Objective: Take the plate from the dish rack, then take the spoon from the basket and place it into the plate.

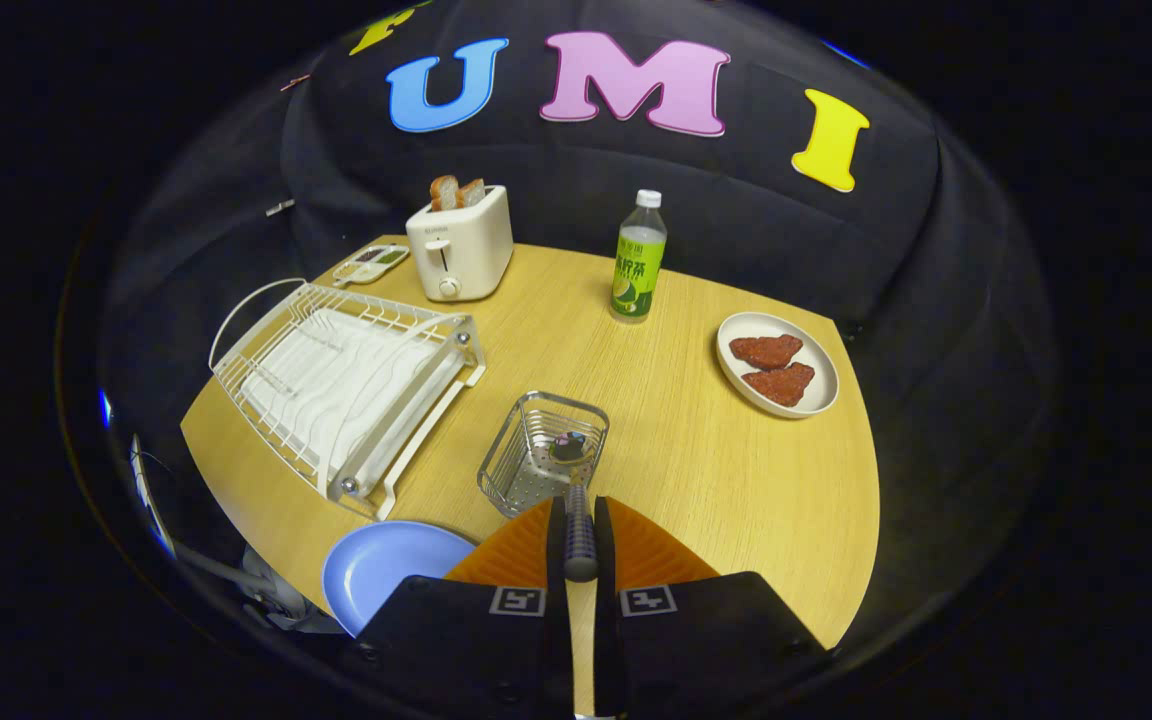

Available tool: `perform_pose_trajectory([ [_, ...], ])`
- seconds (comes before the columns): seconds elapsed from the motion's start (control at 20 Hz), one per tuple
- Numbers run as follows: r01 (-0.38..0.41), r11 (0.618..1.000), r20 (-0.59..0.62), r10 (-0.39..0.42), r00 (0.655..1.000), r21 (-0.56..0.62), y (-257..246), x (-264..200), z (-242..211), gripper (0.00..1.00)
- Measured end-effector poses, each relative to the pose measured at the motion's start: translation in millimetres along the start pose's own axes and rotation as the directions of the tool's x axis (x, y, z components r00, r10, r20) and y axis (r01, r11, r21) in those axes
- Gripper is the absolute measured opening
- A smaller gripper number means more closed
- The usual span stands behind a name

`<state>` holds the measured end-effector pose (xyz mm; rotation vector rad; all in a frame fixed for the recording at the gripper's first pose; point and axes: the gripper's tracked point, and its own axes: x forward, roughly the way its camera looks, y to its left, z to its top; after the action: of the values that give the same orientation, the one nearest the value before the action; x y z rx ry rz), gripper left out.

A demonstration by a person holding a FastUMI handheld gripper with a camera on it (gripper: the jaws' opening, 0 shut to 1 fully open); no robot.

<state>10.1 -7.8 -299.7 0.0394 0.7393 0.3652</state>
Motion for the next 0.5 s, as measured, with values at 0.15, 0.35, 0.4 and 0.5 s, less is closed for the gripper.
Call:
perform_pose_trajectory([
  [0.15, 0.005, 1.000, 0.076, -0.007, 0.997, 0.023, 0, -36, 24, 0.12],
  [0.35, -0.028, 0.999, 0.147, 0.021, 0.989, 0.046, 15, -87, 41, 0.12],
  [0.4, -0.040, 0.998, 0.150, 0.032, 0.988, 0.052, 20, -97, 39, 0.12],
  [0.5, -0.066, 0.996, 0.136, 0.059, 0.989, 0.052, 32, -112, 26, 0.12],
])
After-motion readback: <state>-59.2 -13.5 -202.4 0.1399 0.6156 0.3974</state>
